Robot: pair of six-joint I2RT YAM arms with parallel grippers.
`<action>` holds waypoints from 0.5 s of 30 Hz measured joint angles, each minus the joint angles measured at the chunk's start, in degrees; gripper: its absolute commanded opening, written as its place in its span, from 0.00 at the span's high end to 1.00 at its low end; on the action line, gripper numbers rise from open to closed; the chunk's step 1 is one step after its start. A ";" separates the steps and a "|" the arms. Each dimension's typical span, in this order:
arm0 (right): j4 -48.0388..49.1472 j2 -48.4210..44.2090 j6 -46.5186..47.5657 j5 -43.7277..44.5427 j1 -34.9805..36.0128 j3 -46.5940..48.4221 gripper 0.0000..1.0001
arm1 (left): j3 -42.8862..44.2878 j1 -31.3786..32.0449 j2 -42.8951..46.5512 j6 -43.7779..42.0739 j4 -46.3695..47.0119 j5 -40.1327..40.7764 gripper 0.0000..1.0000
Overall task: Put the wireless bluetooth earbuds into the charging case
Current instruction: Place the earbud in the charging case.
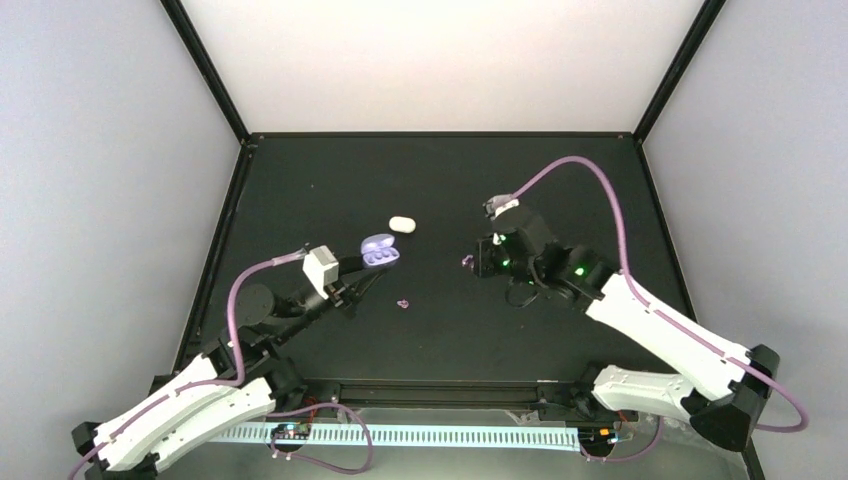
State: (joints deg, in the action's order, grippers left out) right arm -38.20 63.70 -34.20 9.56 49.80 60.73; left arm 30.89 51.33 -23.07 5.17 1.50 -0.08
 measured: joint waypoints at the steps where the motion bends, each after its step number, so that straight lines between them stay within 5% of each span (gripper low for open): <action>1: -0.57 -0.59 0.61 0.63 0.00 1.29 0.99 | 0.00 0.00 -1.22 0.09 1.16 -0.31 0.98; 15: -6.10 -7.91 11.58 9.49 0.00 17.25 0.99 | 3.91 0.00 -27.80 0.83 22.82 -8.61 0.98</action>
State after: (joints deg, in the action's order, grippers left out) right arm -44.29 55.79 -22.61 19.05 49.80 77.97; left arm 34.81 51.33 -50.87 6.00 24.32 -8.69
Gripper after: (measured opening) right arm 0.008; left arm 0.247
